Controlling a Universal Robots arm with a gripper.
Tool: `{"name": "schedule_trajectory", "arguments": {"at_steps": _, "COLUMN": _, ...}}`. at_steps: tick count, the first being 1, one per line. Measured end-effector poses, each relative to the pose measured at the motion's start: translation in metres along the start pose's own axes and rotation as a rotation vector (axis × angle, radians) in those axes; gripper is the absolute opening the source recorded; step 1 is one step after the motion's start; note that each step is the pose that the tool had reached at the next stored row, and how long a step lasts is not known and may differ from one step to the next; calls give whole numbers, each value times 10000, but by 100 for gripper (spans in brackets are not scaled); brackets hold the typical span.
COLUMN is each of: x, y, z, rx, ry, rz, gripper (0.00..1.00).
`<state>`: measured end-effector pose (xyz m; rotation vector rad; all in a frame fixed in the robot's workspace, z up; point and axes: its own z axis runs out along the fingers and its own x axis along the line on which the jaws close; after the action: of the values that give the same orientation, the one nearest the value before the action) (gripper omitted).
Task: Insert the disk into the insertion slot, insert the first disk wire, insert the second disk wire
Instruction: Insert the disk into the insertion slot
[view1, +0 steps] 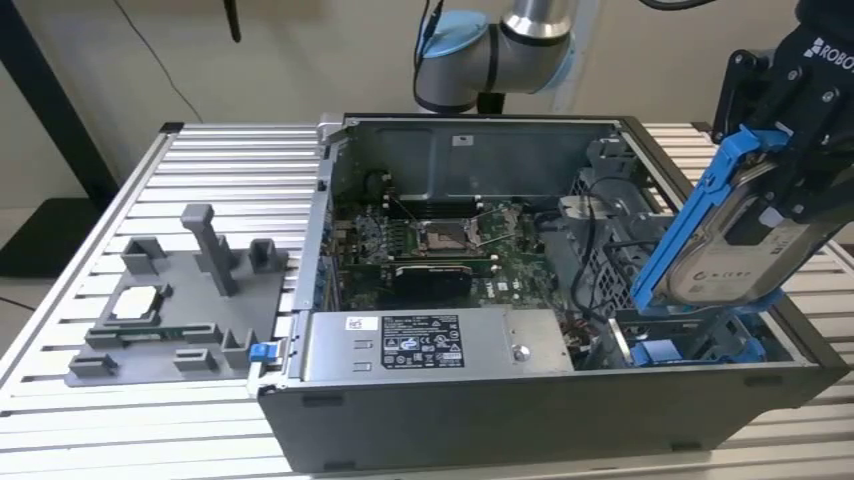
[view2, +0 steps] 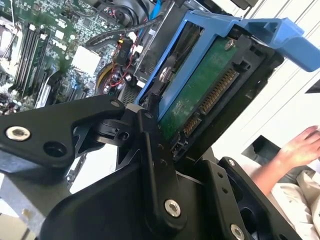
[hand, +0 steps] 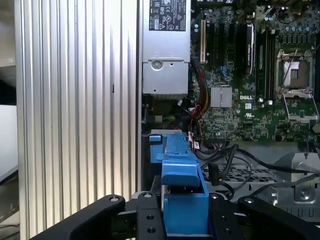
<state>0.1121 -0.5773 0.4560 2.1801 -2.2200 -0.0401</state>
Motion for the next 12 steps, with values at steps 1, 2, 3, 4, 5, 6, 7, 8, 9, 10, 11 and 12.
{"name": "schedule_trajectory", "arguments": {"at_steps": 1, "x": 0, "y": 0, "z": 3, "rx": 0, "ry": -1, "rz": 0, "gripper": 0}}
{"name": "schedule_trajectory", "arguments": {"at_steps": 2, "x": 0, "y": 0, "z": 6, "rx": 0, "ry": 1, "rz": 0, "gripper": 0}}
{"name": "schedule_trajectory", "arguments": {"at_steps": 3, "x": 0, "y": -1, "z": 9, "rx": 0, "ry": 1, "rz": 0, "gripper": 0}}
{"name": "schedule_trajectory", "arguments": {"at_steps": 4, "x": 0, "y": -1, "z": 12, "rx": 0, "ry": 1, "rz": 0, "gripper": 0}}
{"name": "schedule_trajectory", "arguments": {"at_steps": 5, "x": 0, "y": -1, "z": 12, "rx": 0, "ry": 1, "rz": 0, "gripper": 0}}
{"name": "schedule_trajectory", "arguments": {"at_steps": 6, "x": 0, "y": -1, "z": 12, "rx": 0, "ry": 3, "rz": 0, "gripper": 0}}
{"name": "schedule_trajectory", "arguments": {"at_steps": 7, "x": 0, "y": -1, "z": 13, "rx": 0, "ry": 3, "rz": 0, "gripper": 0}}
{"name": "schedule_trajectory", "arguments": {"at_steps": 8, "x": 0, "y": -1, "z": 13, "rx": 0, "ry": 2, "rz": 1, "gripper": 0}}
{"name": "schedule_trajectory", "arguments": {"at_steps": 9, "x": 0, "y": -1, "z": 14, "rx": 0, "ry": 2, "rz": 0, "gripper": 0}}
{"name": "schedule_trajectory", "arguments": {"at_steps": 10, "x": 0, "y": -1, "z": 16, "rx": 0, "ry": 1, "rz": 0, "gripper": 0}}
{"name": "schedule_trajectory", "arguments": {"at_steps": 11, "x": 0, "y": -1, "z": 19, "rx": 0, "ry": -1, "rz": 0, "gripper": 0}}
{"name": "schedule_trajectory", "arguments": {"at_steps": 12, "x": 0, "y": -1, "z": 23, "rx": 0, "ry": 0, "rz": 0, "gripper": 0}}
